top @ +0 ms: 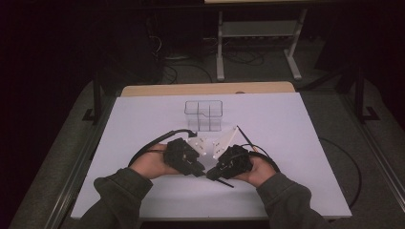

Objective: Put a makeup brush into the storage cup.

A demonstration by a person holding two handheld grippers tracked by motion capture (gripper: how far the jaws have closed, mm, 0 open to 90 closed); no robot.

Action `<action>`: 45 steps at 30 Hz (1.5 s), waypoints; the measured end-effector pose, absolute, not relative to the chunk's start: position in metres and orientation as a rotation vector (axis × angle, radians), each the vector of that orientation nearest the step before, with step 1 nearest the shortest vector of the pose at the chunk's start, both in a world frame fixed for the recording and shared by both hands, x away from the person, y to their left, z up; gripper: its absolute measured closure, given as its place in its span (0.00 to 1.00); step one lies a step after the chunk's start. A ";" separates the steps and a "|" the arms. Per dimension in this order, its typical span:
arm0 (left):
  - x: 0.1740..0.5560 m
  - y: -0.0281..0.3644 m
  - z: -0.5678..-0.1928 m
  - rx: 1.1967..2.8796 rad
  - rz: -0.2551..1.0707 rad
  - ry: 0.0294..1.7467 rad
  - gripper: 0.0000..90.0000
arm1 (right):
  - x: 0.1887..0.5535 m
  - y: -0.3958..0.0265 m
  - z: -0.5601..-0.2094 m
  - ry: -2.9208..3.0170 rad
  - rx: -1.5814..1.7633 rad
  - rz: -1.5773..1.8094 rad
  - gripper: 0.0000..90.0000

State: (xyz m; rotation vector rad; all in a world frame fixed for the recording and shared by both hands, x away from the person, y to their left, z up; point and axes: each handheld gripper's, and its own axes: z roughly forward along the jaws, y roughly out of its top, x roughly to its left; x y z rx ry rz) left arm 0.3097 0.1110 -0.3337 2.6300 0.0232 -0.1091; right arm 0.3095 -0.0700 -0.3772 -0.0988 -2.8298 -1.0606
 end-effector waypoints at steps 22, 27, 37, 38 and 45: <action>0.312 0.174 -0.333 2.478 -0.027 0.247 0.66 | 0.336 -0.096 -0.369 -2.738 -0.261 -1.242 0.92; 0.311 0.183 -0.337 2.453 -0.008 0.292 0.65 | 0.340 -0.098 -0.366 -2.738 -0.289 -1.254 0.92; 0.306 0.196 -0.346 2.402 0.014 0.344 0.60 | 0.350 -0.103 -0.350 -2.752 -0.316 -1.281 0.92; 0.306 0.197 -0.347 2.400 0.017 0.351 0.60 | 0.351 -0.103 -0.349 -2.749 -0.316 -1.286 0.92; 0.304 0.206 -0.353 2.381 0.040 0.390 0.55 | 0.358 -0.103 -0.346 -2.752 -0.338 -1.285 0.92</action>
